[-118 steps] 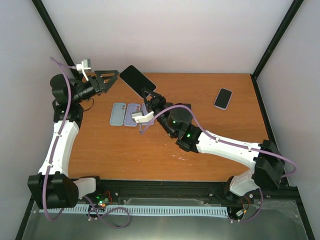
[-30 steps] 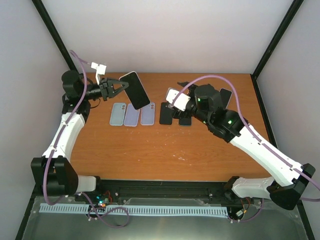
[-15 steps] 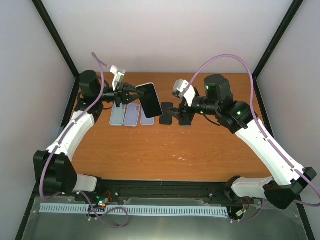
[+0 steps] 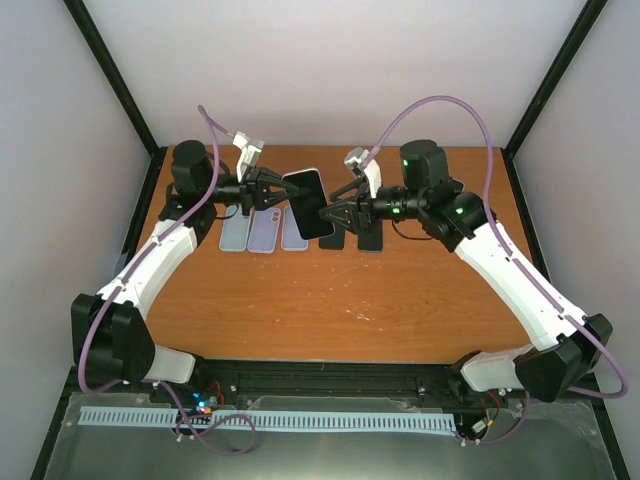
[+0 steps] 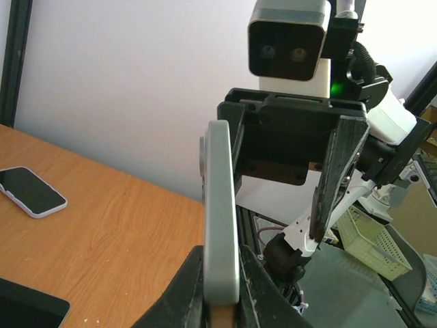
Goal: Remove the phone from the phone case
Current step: Place the phone at the center of the board.
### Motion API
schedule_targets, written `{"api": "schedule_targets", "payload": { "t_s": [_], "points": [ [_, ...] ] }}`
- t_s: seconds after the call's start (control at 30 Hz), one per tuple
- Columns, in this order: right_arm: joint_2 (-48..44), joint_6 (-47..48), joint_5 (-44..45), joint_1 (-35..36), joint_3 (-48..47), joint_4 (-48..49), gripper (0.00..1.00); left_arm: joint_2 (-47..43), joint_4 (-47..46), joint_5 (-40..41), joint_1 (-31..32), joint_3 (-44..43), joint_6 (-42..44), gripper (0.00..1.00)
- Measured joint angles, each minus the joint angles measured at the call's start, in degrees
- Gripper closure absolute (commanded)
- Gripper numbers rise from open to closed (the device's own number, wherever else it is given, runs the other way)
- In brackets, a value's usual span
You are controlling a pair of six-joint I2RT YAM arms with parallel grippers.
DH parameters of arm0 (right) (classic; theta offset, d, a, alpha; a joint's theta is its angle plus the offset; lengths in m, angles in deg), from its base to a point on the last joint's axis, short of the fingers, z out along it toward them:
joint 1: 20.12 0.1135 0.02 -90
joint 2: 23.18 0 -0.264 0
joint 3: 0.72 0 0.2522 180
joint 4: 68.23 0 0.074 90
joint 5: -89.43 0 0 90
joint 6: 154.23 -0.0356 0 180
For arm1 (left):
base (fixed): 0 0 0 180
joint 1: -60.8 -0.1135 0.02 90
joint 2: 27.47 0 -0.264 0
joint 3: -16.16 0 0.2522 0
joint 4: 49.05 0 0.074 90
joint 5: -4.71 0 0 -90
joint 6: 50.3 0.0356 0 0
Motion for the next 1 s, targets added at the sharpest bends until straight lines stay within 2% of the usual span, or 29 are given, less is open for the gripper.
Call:
{"api": "schedule_targets", "payload": {
  "t_s": [0.23, 0.63, 0.8, 0.83, 0.87, 0.93, 1.0],
  "points": [
    [2.6, -3.7, -1.2, 0.0, 0.6, 2.5, 0.55, 0.7, -2.8, 0.4, 1.0, -0.1, -2.8, 0.99],
    [3.9, -6.9, -2.9, -1.0, 1.3, 4.4, 0.96, 1.2, -4.9, 1.0, 1.5, -0.1, -6.6, 0.99],
    [3.9, -7.6, -7.0, -2.7, 2.3, 5.7, 0.97, 1.4, -4.7, 0.9, 1.6, -0.3, -7.6, 0.96],
    [3.9, -7.8, -7.3, -2.9, 2.4, 5.7, 0.97, 1.5, -4.4, 1.2, 1.7, -0.4, -7.7, 0.89],
    [3.9, -7.9, -7.7, -3.1, 2.5, 5.9, 0.97, 1.6, -4.2, 1.4, 1.7, -0.6, -7.7, 0.76],
    [3.9, -8.2, -8.7, -3.6, 2.8, 6.3, 0.97, 1.7, -3.7, 2.1, 1.7, -0.7, -7.5, 0.40],
    [3.8, -9.4, -8.4, -3.9, 3.1, 6.2, 0.97, 1.7, -3.7, 3.8, 1.9, -0.9, -7.3, 0.14]
  ]
}}
